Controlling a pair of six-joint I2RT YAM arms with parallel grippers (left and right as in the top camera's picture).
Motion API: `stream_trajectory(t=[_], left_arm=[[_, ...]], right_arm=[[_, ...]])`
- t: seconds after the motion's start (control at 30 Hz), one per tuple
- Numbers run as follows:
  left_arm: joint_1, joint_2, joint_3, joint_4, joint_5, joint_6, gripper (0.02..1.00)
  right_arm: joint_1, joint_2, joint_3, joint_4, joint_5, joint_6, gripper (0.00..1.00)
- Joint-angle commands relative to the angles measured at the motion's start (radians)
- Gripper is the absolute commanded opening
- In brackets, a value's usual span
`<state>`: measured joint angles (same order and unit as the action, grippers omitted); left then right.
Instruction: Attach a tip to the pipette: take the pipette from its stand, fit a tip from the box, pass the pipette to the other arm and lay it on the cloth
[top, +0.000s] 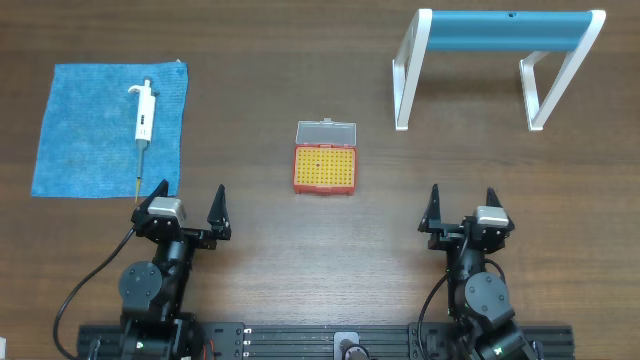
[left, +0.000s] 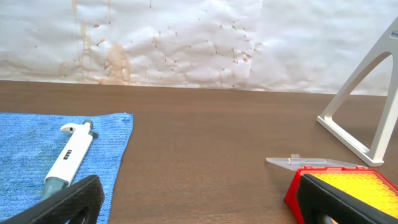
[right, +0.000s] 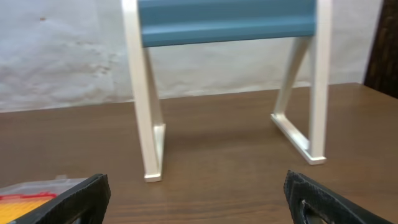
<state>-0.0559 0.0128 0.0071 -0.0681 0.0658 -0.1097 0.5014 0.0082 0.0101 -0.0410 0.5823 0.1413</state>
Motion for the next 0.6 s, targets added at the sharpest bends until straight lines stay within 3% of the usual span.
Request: stream_trajectory(t=[0.03,0.07,0.13,0.17,0.3,0.6], left_arm=[[-0.003,-0.01,-0.002,-0.006,0.023,0.002,0.998],[-0.003,-0.01,-0.002,-0.006,0.023,0.002,0.998],[-0.003,-0.01,-0.002,-0.006,0.023,0.002,0.998],[-0.003,-0.01,-0.002,-0.006,0.023,0.002,0.998],[-0.003,-0.01,-0.002,-0.006,0.023,0.002,0.998],[-0.003,-0.01,-0.002,-0.006,0.023,0.002,0.998]], right_arm=[[-0.259,-0.007,-0.006,-0.002,0.02,-0.012,0.923],[-0.317,-0.007,-0.006,-0.002,0.003,-0.011,0.925],[-0.433,-0.007,-0.006,-0.002,-0.116,-0.011,0.923],[-0.483,-0.007,-0.006,-0.003,-0.255,-0.011,0.923],[-0.61,-0.007,-0.006,-0.032,-0.598,-0.034,0.925],[-0.612,-0.007,-0.006,-0.032,-0.594,-0.042,0.925]])
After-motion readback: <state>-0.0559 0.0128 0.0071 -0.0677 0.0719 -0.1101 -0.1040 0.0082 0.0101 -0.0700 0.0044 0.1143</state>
